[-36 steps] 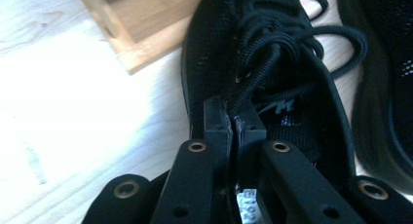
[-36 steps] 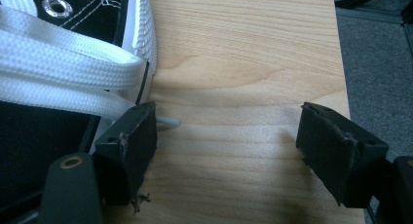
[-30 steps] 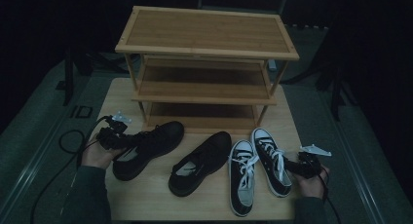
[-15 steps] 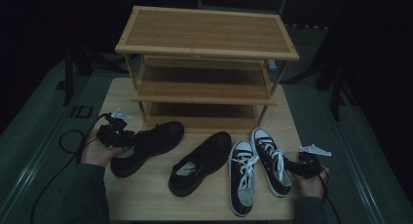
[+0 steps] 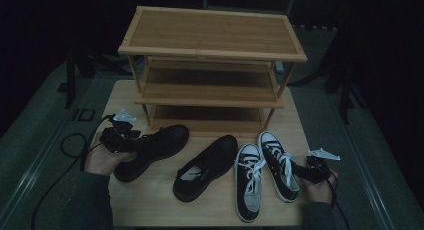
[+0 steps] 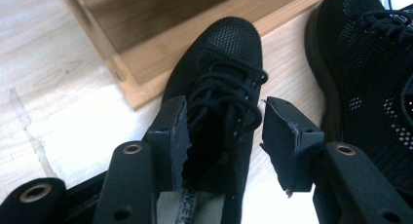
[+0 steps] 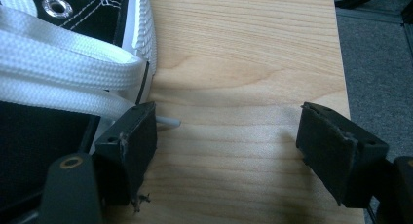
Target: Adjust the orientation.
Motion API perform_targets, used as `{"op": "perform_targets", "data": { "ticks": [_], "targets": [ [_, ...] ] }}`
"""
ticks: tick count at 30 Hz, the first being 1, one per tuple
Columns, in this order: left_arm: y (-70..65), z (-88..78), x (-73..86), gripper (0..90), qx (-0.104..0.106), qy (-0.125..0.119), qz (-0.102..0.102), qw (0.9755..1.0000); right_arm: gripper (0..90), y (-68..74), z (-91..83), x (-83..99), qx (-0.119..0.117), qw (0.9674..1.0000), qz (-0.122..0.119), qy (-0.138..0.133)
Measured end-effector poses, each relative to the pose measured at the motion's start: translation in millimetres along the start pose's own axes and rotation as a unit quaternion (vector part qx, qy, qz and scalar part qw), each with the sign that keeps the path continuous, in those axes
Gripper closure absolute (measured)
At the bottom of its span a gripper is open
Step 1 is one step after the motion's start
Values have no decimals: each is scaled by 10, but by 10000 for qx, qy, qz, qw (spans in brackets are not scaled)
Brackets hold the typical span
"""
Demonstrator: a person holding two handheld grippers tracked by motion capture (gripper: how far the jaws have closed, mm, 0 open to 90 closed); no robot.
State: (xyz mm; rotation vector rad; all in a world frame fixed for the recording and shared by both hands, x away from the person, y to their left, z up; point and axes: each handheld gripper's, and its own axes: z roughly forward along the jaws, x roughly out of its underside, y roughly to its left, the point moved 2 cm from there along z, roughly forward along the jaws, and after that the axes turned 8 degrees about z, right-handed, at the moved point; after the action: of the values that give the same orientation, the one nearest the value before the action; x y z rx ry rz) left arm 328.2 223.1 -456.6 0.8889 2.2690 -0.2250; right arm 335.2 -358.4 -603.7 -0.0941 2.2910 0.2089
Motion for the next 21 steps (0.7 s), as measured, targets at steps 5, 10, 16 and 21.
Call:
{"op": "perform_targets", "data": {
  "ticks": [5,10,16,21],
  "targets": [
    [-84,26,-51,521,-20,26,76,10000,225,-1,1,0,2,10000,-8,-5],
    [-236,60,-135,529,111,-60,197,9997,225,0,0,0,0,10000,-1,-1],
    [-411,104,-223,538,324,-65,393,9987,225,-1,1,0,1,10000,-8,-5],
    [-565,167,-329,539,519,-88,493,9974,225,0,0,0,1,10000,1,-1]
  ]
}}
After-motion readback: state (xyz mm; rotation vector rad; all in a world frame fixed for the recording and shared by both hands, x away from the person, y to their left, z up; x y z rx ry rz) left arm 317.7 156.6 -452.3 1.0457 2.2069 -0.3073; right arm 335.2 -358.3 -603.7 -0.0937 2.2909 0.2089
